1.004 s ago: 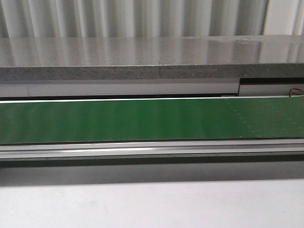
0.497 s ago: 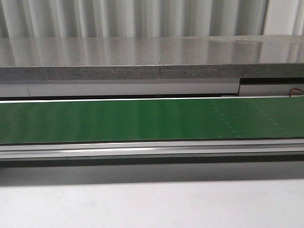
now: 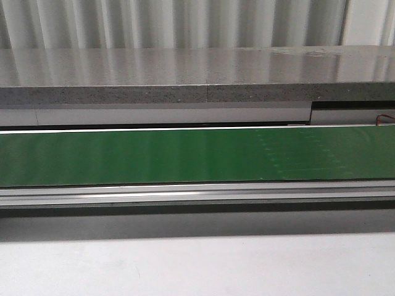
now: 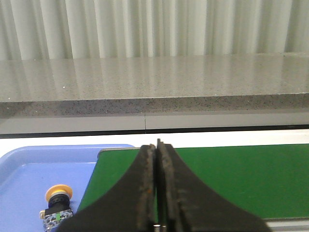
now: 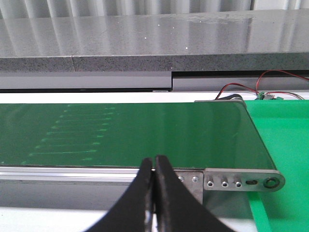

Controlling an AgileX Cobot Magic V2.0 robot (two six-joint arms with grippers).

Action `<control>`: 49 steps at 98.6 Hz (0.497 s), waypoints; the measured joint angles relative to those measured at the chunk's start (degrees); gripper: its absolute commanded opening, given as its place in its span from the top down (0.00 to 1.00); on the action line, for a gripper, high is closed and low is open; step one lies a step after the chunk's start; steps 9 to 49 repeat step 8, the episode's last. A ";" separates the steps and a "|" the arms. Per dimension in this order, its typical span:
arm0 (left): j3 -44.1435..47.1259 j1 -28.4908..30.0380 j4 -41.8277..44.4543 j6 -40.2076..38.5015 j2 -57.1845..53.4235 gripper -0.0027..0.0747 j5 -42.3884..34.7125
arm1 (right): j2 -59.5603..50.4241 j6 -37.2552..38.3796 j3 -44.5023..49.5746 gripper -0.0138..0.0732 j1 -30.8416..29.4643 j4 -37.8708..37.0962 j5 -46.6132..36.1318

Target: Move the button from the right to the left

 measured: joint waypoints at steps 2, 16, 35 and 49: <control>0.00 0.00 0.00 0.00 0.00 0.99 0.00 | 0.00 0.00 0.00 0.92 0.00 0.00 0.00; 0.00 0.00 0.00 0.00 0.00 0.99 0.00 | 0.00 0.00 0.00 0.92 0.00 0.00 0.00; 0.00 0.00 0.00 0.00 0.00 0.99 0.00 | 0.00 0.00 0.00 0.92 0.00 0.00 0.00; 0.00 0.00 0.00 0.00 0.00 0.99 0.00 | 0.00 0.00 0.00 0.92 0.00 0.00 0.00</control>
